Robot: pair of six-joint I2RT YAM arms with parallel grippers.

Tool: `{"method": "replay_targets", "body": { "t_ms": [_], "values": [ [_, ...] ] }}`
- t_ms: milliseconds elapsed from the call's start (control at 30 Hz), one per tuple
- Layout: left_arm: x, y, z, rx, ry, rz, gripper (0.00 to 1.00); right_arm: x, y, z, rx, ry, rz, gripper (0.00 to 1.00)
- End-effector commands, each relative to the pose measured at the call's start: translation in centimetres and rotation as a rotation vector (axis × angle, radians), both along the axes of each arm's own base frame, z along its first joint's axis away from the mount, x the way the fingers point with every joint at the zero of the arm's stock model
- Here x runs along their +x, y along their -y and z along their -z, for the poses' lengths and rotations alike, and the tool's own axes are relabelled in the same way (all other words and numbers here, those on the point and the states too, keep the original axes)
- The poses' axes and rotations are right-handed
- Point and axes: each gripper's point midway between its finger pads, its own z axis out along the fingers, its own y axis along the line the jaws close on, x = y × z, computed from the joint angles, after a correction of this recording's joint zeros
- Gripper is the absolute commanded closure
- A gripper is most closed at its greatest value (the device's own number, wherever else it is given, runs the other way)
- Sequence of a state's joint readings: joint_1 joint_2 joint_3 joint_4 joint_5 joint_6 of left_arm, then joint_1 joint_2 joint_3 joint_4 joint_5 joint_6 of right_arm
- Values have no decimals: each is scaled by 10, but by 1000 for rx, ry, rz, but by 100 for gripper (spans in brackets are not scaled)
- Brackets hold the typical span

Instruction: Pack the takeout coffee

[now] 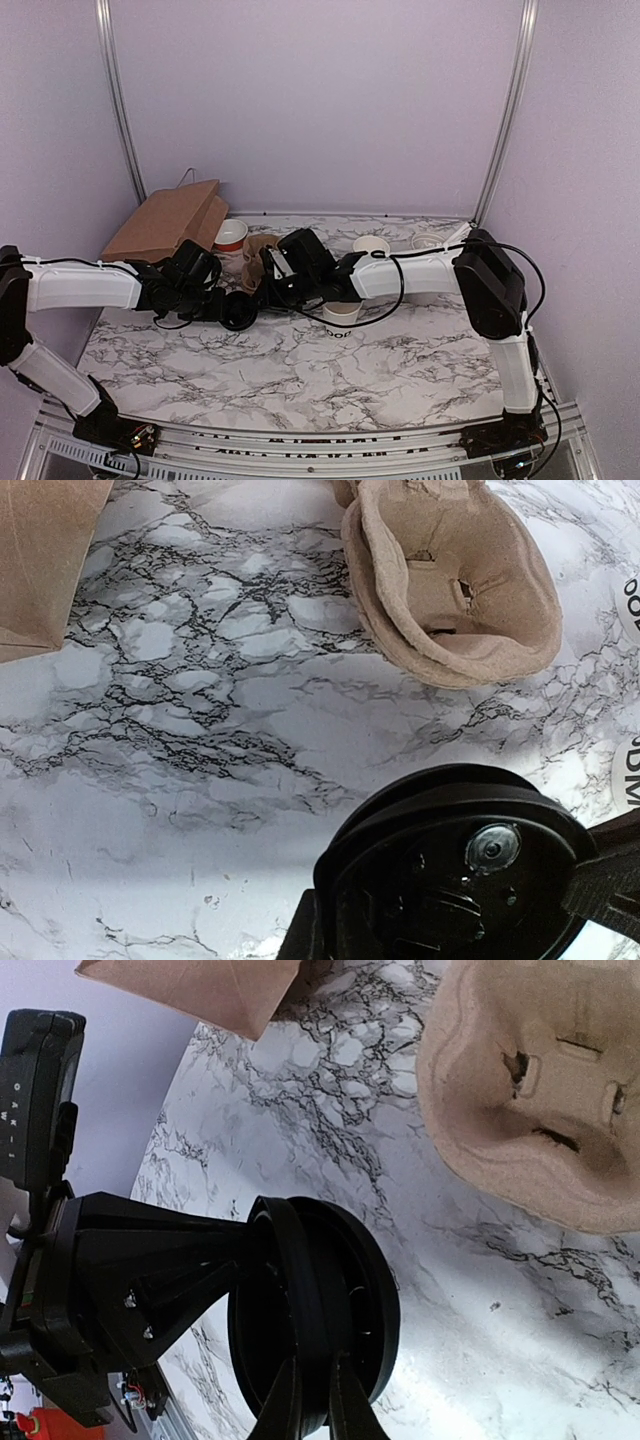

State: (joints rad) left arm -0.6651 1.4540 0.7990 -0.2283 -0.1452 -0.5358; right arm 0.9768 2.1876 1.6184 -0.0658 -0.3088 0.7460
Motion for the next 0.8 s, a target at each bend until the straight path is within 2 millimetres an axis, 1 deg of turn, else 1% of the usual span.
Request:
{"method": "replay_targets", "body": {
  "t_ms": [0, 67, 133, 267, 333, 467, 567, 767],
  "values": [
    [1, 4, -8, -25, 32, 8, 97, 9, -9, -16, 40, 33, 0, 95],
    [1, 3, -6, -20, 28, 6, 92, 10, -9, -18, 40, 39, 2, 98],
    [1, 1, -5, -12, 26, -1, 82, 11, -9, -21, 41, 47, 7, 99],
    [2, -4, -7, 6, 35, -26, 68, 13, -10, -25, 35, 64, 11, 99],
    [3, -6, -11, 7, 45, -33, 63, 14, -10, -27, 31, 74, 14, 100],
    [3, -6, -21, -1, 58, -33, 60, 17, -7, -31, 19, 97, 26, 100],
    [2, -1, -35, -40, 77, -10, 55, 20, -3, -37, 3, 125, 38, 100],
    [-7, 17, -76, -172, 127, 86, 44, 24, 9, -54, -30, 194, 59, 100]
  ]
}}
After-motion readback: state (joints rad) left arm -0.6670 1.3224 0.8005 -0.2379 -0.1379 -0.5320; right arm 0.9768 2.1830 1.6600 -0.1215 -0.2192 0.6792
